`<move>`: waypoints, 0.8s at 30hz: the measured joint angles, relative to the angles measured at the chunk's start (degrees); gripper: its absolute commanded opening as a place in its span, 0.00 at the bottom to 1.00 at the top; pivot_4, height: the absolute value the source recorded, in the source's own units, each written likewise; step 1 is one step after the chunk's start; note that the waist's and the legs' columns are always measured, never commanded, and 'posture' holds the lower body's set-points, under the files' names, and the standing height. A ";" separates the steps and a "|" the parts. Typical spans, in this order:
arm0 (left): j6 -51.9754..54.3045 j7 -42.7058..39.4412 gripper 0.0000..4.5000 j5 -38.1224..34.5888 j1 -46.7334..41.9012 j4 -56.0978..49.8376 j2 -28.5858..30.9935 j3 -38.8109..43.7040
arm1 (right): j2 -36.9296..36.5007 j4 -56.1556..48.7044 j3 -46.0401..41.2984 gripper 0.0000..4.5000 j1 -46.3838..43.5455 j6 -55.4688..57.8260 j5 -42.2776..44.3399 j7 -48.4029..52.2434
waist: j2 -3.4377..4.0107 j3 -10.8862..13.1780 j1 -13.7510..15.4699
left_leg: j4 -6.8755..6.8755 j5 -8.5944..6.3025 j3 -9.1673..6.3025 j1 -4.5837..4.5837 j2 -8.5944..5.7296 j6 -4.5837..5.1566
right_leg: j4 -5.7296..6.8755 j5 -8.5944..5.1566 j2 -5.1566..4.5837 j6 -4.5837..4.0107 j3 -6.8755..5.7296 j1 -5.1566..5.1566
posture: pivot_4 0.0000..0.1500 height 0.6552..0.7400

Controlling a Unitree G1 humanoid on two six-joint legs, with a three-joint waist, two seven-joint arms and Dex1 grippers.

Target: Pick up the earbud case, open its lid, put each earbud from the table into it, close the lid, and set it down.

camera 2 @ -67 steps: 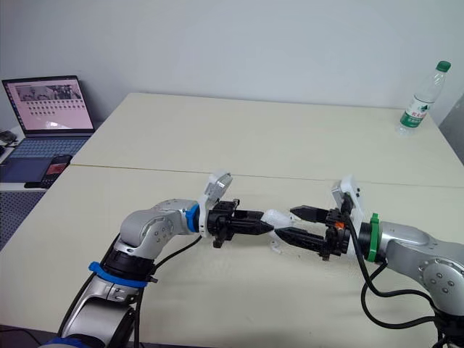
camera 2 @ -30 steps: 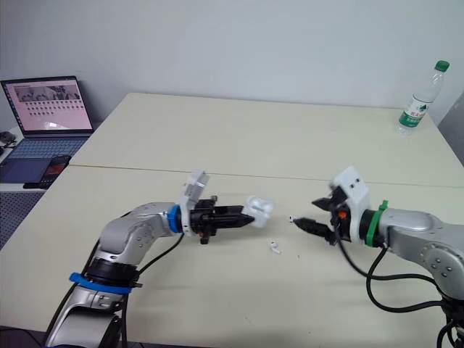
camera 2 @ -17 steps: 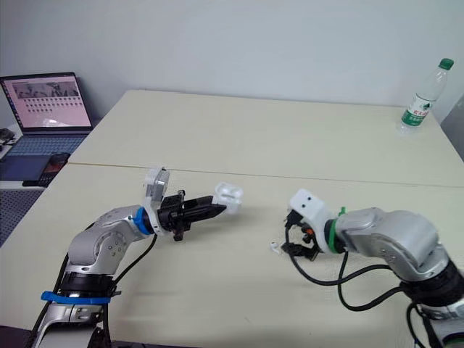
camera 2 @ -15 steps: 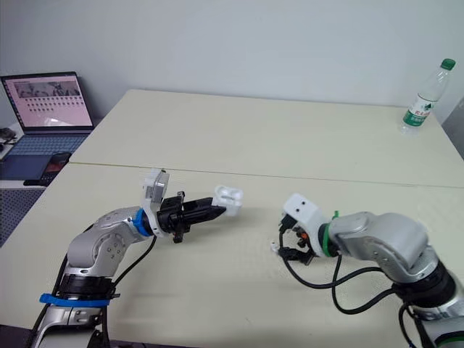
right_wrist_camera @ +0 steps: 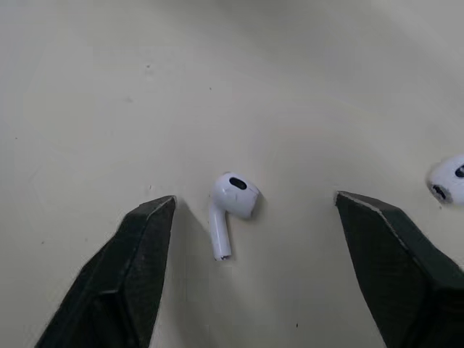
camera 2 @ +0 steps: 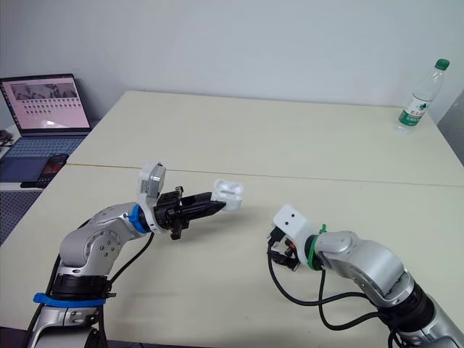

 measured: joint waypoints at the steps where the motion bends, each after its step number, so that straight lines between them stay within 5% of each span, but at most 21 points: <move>1: 0.01 0.00 0.17 0.00 -0.05 0.02 0.04 0.00 | 0.05 0.00 0.26 0.49 0.25 -0.65 -0.54 0.46 | 0.00 0.00 0.00 | 0.00 0.00 0.00 0.00 0.00 0.00 | -0.01 0.00 0.01 0.00 0.00 0.00 | 1.00 0.95; 6: 0.02 -0.06 0.17 0.00 -0.05 0.31 0.15 0.00 | 0.09 0.00 0.96 0.10 1.71 -2.33 -2.06 2.45 | 0.00 0.00 0.02 | 0.00 0.00 0.02 -0.01 -0.01 0.00 | -0.02 0.00 0.01 0.00 0.02 0.00 | 1.00 0.95; 15: 0.04 -0.36 0.17 0.00 0.17 0.30 0.47 0.03 | -4.48 -1.60 -3.46 0.10 4.74 -3.64 -3.15 7.07 | 0.00 0.00 0.13 | 0.02 0.00 0.01 -0.04 -0.07 0.00 | -0.02 0.00 0.00 0.00 0.00 0.00 | 1.00 0.95; 21: 0.07 -0.49 0.17 0.09 0.87 0.36 0.75 -0.07 | -24.27 -3.41 -14.09 0.10 17.18 -17.14 -3.97 23.25 | -0.06 -0.01 0.41 | 0.02 -0.01 0.02 -0.02 -0.12 0.01 | -0.09 0.00 -0.03 0.01 0.00 0.05 | 1.00 0.95; 24: -0.34 -0.38 0.17 0.81 0.74 0.59 0.42 -0.57 | -33.32 0.87 -17.67 0.10 25.70 -32.70 -7.49 35.41 | -0.07 -0.01 0.33 | 0.04 0.00 0.04 0.06 -0.07 0.01 | -0.05 0.00 0.07 0.01 0.02 0.12 | 1.00 0.95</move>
